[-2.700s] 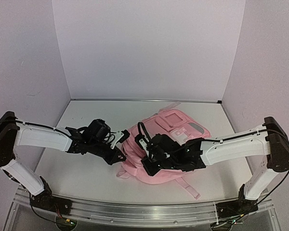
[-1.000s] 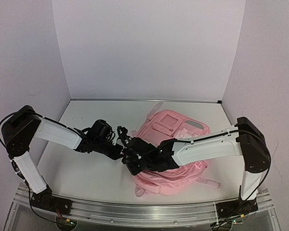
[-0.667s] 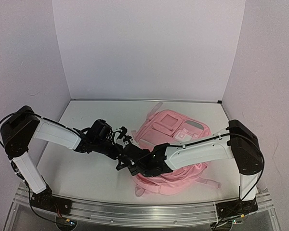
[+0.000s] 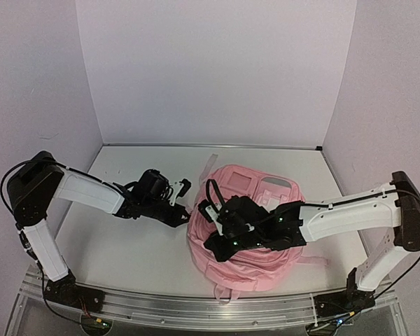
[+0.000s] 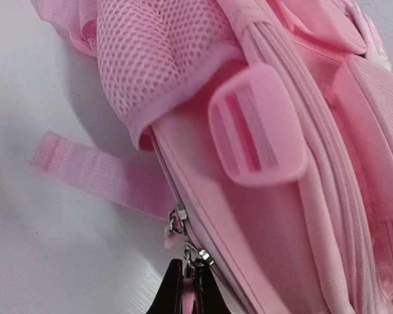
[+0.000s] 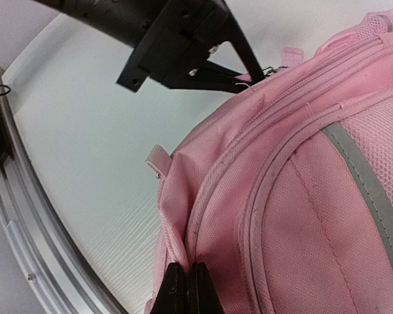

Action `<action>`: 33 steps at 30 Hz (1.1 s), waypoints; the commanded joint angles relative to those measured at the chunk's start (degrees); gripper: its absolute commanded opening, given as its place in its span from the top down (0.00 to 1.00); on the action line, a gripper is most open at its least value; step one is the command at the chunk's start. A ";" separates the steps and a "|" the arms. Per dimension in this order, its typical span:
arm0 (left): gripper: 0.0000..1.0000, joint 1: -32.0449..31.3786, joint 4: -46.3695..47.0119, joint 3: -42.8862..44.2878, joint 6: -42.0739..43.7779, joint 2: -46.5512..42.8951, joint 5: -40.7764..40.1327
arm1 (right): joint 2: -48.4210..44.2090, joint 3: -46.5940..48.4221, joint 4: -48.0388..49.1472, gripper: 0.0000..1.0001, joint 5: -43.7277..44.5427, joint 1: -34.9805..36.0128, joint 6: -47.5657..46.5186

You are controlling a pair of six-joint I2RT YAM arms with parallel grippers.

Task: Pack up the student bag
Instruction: Zip the student bag at the center of the board, then reset both arms

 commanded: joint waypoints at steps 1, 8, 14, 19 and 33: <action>1.00 2.64 4.28 6.05 1.06 2.17 -4.23 | -7.23 -0.08 1.00 1.00 -17.60 1.79 2.56; 1.00 4.32 3.74 10.63 1.05 5.75 -5.83 | -11.74 -2.36 0.29 1.00 -21.23 1.79 4.39; 0.99 4.79 4.29 12.83 0.33 7.43 -3.15 | -12.81 -2.87 0.16 1.00 -17.20 1.79 4.92; 0.60 4.86 4.32 10.62 -0.36 4.95 -0.34 | -11.77 -1.13 0.08 0.67 -5.83 1.79 5.43; 0.08 13.43 -4.89 2.08 -5.31 -10.12 -11.30 | -5.18 6.82 0.39 0.02 7.84 -12.24 5.83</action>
